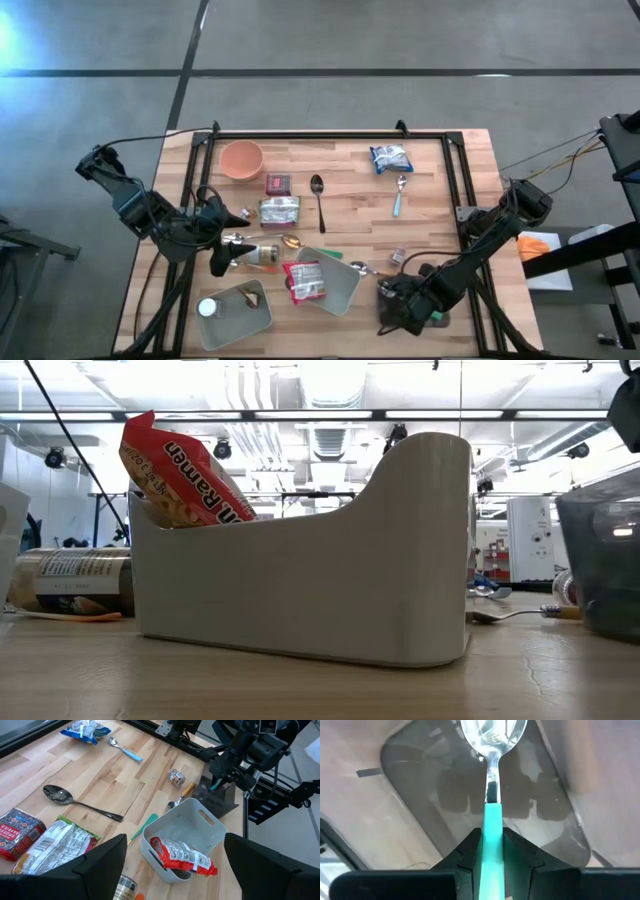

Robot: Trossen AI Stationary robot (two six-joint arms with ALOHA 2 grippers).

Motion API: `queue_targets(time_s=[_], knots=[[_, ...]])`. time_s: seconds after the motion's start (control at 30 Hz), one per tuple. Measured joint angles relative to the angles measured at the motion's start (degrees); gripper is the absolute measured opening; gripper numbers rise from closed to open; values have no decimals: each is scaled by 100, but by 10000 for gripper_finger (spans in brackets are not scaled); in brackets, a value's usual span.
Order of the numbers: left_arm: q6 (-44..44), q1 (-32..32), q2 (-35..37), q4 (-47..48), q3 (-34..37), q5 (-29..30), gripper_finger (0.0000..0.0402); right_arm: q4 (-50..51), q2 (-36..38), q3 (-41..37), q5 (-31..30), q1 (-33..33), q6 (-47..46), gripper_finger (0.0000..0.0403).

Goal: Pick & Place Food Item
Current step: Put the left light blue spoon into the black bin

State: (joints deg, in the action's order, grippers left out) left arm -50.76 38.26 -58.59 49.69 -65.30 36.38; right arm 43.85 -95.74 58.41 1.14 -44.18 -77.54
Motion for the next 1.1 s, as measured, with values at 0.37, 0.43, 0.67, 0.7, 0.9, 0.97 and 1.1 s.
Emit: queue_targets(time_s=[0.37,0.43,0.67,0.7,0.9,0.97,1.1], knots=[[-2,0,0,0,0,-1,340,-213,-2,-276,-135,0,48,60],[-2,0,0,0,0,0,340,-271,-2,-334,-137,0,59,61],[-4,0,0,0,0,0,340,-297,2,-391,-295,0,38,61],[-4,0,0,0,0,-1,340,-314,2,-398,-313,0,77,61],[-5,0,0,4,0,-1,340,-371,2,-423,-399,-7,105,61],[-7,0,0,7,0,-2,340,-391,2,-426,-406,-7,147,61],[-17,0,0,7,0,-2,340,-416,2,-428,-417,-4,166,61]])
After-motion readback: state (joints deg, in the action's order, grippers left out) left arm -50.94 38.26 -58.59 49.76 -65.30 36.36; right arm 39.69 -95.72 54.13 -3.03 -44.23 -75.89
